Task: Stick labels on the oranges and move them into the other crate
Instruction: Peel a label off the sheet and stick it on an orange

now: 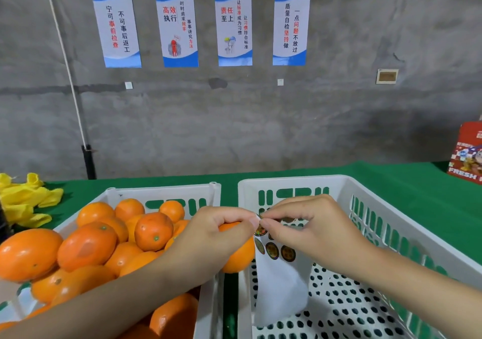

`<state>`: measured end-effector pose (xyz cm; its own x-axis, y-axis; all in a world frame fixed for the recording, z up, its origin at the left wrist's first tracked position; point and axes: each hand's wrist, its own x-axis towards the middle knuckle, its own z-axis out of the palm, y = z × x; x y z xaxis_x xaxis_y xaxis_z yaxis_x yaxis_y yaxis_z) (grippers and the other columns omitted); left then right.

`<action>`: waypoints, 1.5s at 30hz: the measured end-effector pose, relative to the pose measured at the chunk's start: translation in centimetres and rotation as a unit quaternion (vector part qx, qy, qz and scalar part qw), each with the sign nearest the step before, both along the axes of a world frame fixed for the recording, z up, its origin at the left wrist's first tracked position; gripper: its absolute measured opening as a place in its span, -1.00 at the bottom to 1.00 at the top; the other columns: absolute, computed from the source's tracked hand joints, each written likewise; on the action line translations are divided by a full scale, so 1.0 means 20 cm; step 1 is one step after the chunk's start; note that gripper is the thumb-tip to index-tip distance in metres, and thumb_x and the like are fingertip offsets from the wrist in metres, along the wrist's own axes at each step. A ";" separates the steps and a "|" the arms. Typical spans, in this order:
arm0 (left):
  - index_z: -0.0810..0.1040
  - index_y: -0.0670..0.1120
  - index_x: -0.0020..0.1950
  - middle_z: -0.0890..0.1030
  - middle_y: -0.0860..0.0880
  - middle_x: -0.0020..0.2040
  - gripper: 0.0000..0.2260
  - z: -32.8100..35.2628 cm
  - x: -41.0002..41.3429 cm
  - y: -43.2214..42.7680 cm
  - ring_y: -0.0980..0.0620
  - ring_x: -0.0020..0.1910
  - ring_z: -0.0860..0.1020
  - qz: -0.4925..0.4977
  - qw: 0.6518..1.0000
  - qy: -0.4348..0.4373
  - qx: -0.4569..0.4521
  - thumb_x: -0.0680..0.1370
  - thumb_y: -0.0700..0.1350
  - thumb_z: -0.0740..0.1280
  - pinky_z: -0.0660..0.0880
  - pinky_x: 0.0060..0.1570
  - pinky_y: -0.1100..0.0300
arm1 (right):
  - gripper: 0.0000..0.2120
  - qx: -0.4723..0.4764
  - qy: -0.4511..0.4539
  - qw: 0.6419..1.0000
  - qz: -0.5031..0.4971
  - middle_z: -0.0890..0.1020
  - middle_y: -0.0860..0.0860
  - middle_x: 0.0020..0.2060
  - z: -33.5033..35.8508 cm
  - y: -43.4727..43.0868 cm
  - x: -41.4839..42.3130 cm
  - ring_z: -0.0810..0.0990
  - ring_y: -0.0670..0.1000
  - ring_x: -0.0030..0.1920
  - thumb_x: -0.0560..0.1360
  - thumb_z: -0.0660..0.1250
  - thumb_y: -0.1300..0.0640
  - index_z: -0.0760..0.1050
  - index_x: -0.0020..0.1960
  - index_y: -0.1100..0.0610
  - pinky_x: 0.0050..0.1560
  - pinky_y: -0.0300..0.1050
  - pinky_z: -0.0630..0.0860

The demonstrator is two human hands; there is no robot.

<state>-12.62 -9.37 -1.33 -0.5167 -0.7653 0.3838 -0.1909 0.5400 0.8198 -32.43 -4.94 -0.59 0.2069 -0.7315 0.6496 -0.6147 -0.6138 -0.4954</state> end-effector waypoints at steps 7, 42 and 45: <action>0.73 0.07 0.07 0.71 0.19 0.00 -0.83 -0.01 0.00 0.01 0.21 0.10 0.62 0.009 1.000 -0.010 0.000 0.62 -0.10 0.34 0.50 0.10 0.34 | -0.87 0.026 -0.008 1.000 -0.012 0.67 -0.11 -0.32 0.01 -0.01 0.00 0.59 -0.12 -0.28 0.49 0.41 0.21 0.70 -0.19 0.08 -0.18 -0.13 0.53; 0.70 0.24 -0.17 0.69 0.05 -0.01 -0.58 0.05 -0.06 0.03 0.00 0.01 0.65 0.143 0.976 0.102 0.130 0.51 0.39 0.12 0.61 0.09 -0.03 | -0.76 -0.347 0.377 0.852 -0.110 0.41 -0.03 -0.53 0.02 0.04 0.02 0.34 0.01 -0.57 0.21 0.59 0.27 0.69 -0.14 0.11 -0.57 -0.17 0.29; 0.70 0.21 -0.17 0.72 0.04 -0.12 -0.57 0.05 -0.06 0.02 0.04 -0.12 0.69 0.130 0.976 0.114 0.133 0.35 0.42 0.17 0.63 -0.16 0.10 | -0.95 -0.326 0.360 0.871 -0.073 0.46 -0.04 -0.53 0.02 0.04 0.03 0.35 0.04 -0.58 0.42 0.50 0.18 0.69 -0.11 0.11 -0.60 -0.13 0.33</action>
